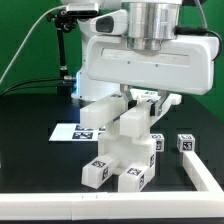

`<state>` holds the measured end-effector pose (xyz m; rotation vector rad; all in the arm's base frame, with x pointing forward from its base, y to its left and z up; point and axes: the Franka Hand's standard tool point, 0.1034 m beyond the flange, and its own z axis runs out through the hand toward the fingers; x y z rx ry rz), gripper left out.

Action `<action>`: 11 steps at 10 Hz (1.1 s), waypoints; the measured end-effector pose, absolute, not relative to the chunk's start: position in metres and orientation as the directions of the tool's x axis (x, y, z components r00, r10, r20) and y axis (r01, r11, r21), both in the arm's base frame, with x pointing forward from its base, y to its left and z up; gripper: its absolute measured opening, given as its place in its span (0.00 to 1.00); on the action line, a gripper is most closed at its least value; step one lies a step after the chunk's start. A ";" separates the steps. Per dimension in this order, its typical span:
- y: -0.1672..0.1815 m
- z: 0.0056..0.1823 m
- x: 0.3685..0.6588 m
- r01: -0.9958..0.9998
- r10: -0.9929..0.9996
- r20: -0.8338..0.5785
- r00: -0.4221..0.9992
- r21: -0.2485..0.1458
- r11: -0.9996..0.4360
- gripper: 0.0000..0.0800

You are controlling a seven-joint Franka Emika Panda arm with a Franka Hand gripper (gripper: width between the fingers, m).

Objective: Assemble chair

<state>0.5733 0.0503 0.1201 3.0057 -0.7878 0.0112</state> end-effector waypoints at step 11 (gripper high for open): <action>0.045 0.099 0.586 -0.466 -0.464 0.075 0.883 0.021 -0.884 0.36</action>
Offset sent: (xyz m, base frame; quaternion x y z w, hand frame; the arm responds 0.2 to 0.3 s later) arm 0.0079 -0.0004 -0.0253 0.0006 0.0285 -0.0033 0.9996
